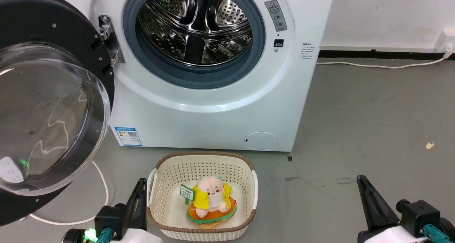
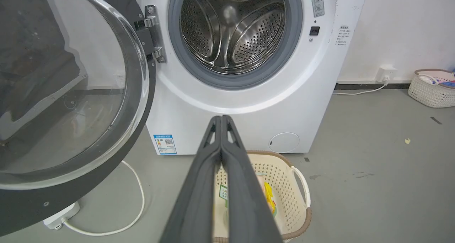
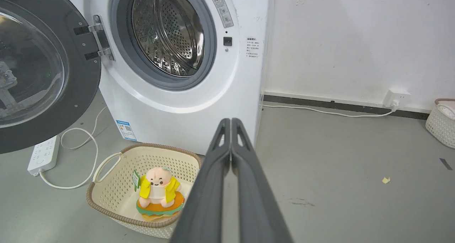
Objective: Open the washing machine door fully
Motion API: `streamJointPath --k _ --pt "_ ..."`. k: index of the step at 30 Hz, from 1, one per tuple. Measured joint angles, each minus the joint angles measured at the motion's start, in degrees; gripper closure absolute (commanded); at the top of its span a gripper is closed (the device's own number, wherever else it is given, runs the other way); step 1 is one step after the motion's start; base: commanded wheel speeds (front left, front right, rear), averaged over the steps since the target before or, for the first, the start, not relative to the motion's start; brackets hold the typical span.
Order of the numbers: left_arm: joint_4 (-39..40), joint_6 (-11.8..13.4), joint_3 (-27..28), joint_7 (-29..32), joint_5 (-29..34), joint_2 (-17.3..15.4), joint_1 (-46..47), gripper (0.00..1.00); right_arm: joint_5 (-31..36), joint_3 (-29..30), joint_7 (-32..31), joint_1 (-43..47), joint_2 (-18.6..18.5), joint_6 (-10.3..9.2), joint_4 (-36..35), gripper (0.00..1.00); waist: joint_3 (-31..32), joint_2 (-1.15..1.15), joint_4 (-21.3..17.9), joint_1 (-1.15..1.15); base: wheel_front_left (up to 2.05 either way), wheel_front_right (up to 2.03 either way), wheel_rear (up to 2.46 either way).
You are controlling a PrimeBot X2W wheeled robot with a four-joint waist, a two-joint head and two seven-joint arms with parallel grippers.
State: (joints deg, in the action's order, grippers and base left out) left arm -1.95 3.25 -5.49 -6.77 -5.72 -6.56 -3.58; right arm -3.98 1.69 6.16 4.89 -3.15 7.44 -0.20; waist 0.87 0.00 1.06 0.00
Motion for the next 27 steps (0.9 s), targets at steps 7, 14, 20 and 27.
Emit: streamJointPath --k 7,14,20,27 --pt "0.15 -0.41 0.65 0.81 0.47 0.25 0.15 1.0 0.46 -0.14 -0.58 -0.65 0.0 0.0 0.0 1.0 -0.1 0.0 -0.12 0.0 0.0 0.0 0.0" --pt "0.4 -0.86 1.08 1.47 1.08 0.51 0.38 1.0 0.63 -0.31 -1.29 -0.74 0.0 0.0 0.0 1.0 -0.19 0.0 -0.23 0.0 0.0 0.0 0.0" --pt "0.54 -0.99 1.6 2.23 1.58 0.76 0.48 1.0 1.11 -0.45 -2.0 -0.85 0.0 0.0 0.0 1.0 -0.27 0.0 -0.33 0.0 0.0 0.0 0.0" --pt "0.71 -1.42 2.37 2.81 2.18 1.41 1.29 1.0 1.52 -0.58 -2.57 -1.96 0.0 0.0 0.02 1.0 -0.37 0.0 -0.45 0.0 0.0 0.0 0.0"
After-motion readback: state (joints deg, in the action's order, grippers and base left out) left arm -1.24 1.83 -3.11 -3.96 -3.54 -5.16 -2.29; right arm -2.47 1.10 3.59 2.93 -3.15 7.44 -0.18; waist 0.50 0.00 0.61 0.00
